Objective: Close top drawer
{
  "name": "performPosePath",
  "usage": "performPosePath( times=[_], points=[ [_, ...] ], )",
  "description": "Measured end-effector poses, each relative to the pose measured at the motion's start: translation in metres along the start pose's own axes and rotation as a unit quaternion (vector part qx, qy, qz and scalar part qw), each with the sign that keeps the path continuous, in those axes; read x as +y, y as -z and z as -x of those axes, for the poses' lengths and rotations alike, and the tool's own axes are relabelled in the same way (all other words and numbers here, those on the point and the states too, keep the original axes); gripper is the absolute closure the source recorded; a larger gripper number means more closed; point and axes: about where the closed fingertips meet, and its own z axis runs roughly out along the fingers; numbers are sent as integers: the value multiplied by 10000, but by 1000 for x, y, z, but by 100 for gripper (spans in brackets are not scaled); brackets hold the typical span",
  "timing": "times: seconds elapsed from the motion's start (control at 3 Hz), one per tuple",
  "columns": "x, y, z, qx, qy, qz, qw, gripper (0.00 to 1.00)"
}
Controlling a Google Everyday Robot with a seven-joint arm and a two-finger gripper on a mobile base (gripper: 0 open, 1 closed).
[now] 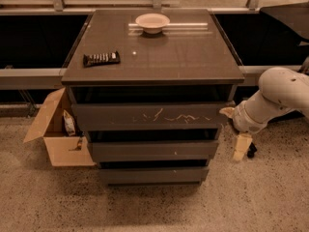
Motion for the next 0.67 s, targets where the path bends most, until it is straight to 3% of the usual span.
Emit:
performPosePath(
  times=[0.33, 0.67],
  points=[
    [-9, 5, -6, -88, 8, -73, 9999, 0],
    [5, 15, 4, -350, 170, -55, 9992, 0]
  ],
)
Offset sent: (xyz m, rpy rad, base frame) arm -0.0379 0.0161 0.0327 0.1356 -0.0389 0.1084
